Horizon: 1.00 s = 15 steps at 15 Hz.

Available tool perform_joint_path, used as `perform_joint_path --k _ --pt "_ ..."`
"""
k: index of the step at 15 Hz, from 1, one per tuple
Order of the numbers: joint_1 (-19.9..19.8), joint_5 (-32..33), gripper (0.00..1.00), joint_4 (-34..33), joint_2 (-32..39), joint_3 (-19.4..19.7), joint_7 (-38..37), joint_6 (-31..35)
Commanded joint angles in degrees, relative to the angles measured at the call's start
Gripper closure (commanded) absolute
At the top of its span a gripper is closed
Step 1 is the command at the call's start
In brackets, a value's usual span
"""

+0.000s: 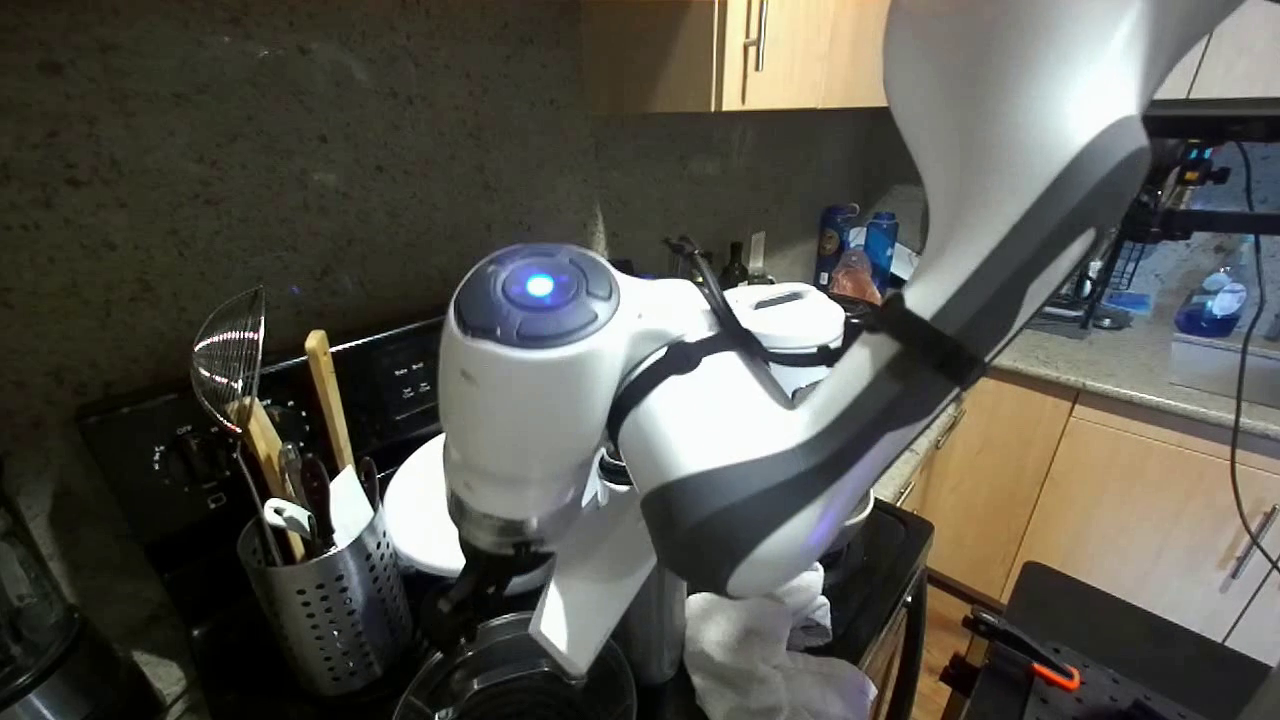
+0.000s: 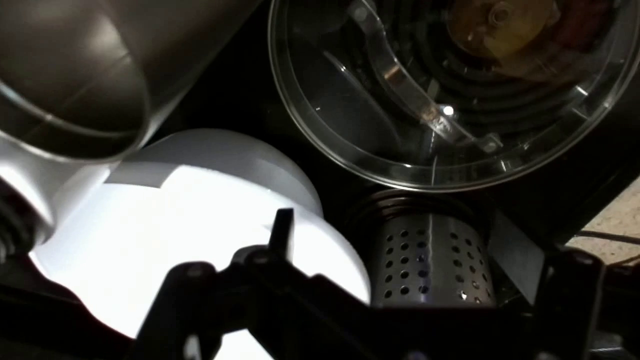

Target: Pick up the lid off the pot and put it on the stove.

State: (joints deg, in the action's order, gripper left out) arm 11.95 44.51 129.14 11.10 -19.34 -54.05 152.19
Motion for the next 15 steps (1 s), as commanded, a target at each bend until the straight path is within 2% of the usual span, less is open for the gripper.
perform_joint_path --k 1,2,3,5,7,12,15 --pt "-6.41 -16.5 0.0 1.22 -3.74 -2.77 14.05 1.17" --pt "-7.15 -21.26 0.0 0.62 -4.65 -2.76 17.95 -0.3" --pt "-3.96 -26.77 0.0 -0.22 -5.59 1.43 22.4 -1.4" --pt "-3.94 -32.98 0.0 -2.12 -7.26 3.95 28.1 -4.01" --pt "-4.62 -36.6 0.0 -4.91 -8.56 6.74 31.97 -6.69" --pt "-6.82 -36.53 0.0 -11.62 -11.04 13.18 32.41 -16.04" --pt "-8.06 -37.18 0.0 -11.67 -13.66 15.32 32.68 -20.61"
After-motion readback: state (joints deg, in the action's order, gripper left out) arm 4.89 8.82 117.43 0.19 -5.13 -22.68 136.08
